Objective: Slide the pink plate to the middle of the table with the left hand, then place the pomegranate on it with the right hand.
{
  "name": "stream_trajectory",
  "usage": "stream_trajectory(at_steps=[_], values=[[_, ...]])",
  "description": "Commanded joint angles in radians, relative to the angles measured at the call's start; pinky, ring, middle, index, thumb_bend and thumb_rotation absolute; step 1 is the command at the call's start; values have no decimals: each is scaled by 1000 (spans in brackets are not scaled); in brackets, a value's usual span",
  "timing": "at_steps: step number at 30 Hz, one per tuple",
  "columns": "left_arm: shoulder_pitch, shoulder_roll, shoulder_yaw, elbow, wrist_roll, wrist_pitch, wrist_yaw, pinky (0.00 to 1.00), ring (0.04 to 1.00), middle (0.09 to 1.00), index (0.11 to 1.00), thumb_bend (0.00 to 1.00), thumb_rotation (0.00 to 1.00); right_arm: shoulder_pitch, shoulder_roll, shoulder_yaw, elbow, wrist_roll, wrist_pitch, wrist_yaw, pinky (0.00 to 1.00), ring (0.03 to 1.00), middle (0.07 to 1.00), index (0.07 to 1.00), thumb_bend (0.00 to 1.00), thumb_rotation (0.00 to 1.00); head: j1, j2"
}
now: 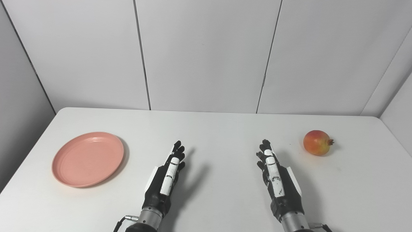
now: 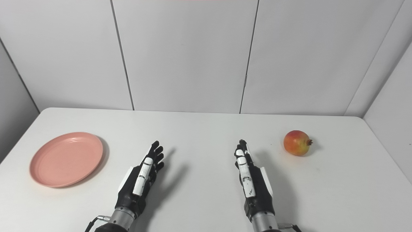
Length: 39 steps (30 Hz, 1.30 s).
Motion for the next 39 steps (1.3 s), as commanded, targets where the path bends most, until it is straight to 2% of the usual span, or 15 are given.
stream_trajectory(at_steps=[1, 39], values=[[-16, -8, -5, -21, 3, -20, 0, 1000, 1000, 1000, 1000, 421, 1000, -29, 5, 0, -18, 1, -8, 2, 1000, 992, 1000, 1000, 300, 1000, 1, 1], [-15, -5, -10, -11, 9, -23, -2, 1000, 1000, 1000, 1000, 433, 1000, -28, 4, -1, -8, 5, -19, 5, 1000, 991, 997, 997, 283, 1000, 0, -14]])
